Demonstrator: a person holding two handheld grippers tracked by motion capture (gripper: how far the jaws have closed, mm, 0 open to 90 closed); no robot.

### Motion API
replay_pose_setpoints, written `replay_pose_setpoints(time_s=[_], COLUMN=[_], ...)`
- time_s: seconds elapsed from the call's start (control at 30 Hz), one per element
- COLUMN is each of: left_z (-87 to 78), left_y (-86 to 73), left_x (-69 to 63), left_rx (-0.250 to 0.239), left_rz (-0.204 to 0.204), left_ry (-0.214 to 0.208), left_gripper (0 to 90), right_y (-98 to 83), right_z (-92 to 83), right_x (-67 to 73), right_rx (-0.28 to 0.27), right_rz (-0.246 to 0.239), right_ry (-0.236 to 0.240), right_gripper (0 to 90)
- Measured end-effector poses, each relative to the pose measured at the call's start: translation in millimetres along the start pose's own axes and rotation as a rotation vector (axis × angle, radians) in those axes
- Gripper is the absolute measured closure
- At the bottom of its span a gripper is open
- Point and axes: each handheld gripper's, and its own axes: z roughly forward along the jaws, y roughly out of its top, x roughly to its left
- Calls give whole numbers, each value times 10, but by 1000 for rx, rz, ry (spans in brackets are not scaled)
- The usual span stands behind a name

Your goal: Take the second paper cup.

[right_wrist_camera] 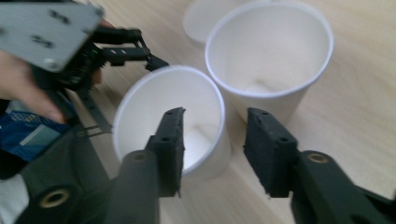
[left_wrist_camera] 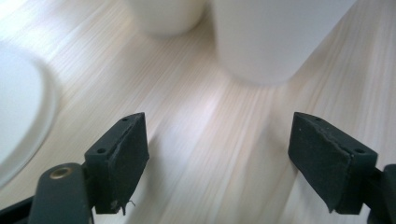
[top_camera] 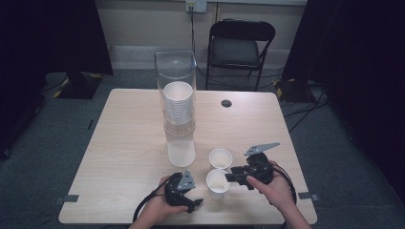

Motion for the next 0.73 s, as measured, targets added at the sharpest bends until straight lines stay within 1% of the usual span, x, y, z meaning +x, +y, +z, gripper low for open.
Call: replay_pose_setpoints(time_s=[0.03,0.07,0.1,0.13,0.17,0.2,0.23,0.27,0.3,0.33,0.37,0.4,0.43,0.47,0.5,0.53,0.57,0.6,0.63,0.67,0.7,0.73], left_z=[-11,-41,-75,-103,-141,-168,-196,-200,-229,-247,-271,-284,-298,-308,-324,-344,-348,-342,-343,-347,-342,-341], left_y=[-37,-74,-111,-144,-171,-202,-224,-251,-270,-295,-315,-338,-363,-384,-402,-417,-433,-444,-454,-460,-464,-465], left_x=[9,41,77,112,149,186,219,237,260,296,319,332,355,365,379,397,397,385,385,384,385,385], left_rx=[-24,-20,-16,-17,-3,4,7,-14,-4,-4,0,-8,-16,-28,-27,-19,-27,-47,-52,-51,-61,-63], left_rz=[-46,-56,-53,-59,-56,-48,-54,-64,-74,-60,-61,-77,-79,-94,-92,-75,-77,-95,-92,-93,-92,-93], left_ry=[1,4,10,13,25,35,25,39,36,35,40,43,42,48,53,54,54,54,53,55,51,50], left_gripper=[189,176,162,162,160,157,156,154,154,152,152,151,150,149,149,149,149,149,149,149,149,149], right_y=[0,-7,-20,-38,-68,-110,-160,-215,-268,-324,-384,-446,-509,-571,-632,-685,-728,-758,-780,-796,-808,-814], right_z=[-58,-117,-183,-245,-289,-316,-323,-311,-285,-249,-204,-158,-106,-47,9,57,95,119,136,152,168,173], right_x=[-23,-58,-111,-176,-243,-307,-360,-409,-468,-523,-578,-625,-666,-702,-735,-765,-786,-797,-812,-813,-821,-830], right_rx=[-51,-107,-141,-167,-196,-208,-200,-183,-153,-132,-129,-116,-92,-66,-34,-7,1,2,4,11,23,16], right_rz=[-21,-57,-63,-68,-79,-85,-103,-116,-107,-80,-68,-64,-62,-62,-66,-63,-58,-54,-66,-66,-70,-69], right_ry=[-18,-54,-93,-115,-143,-197,-261,-305,-316,-312,-305,-311,-330,-351,-370,-376,-379,-381,-387,-393,-395,-391], right_gripper=[356,285,260,217,158,134,159,145,149,148,147,146,147,148,148,149,149,148,147,148,143,149])
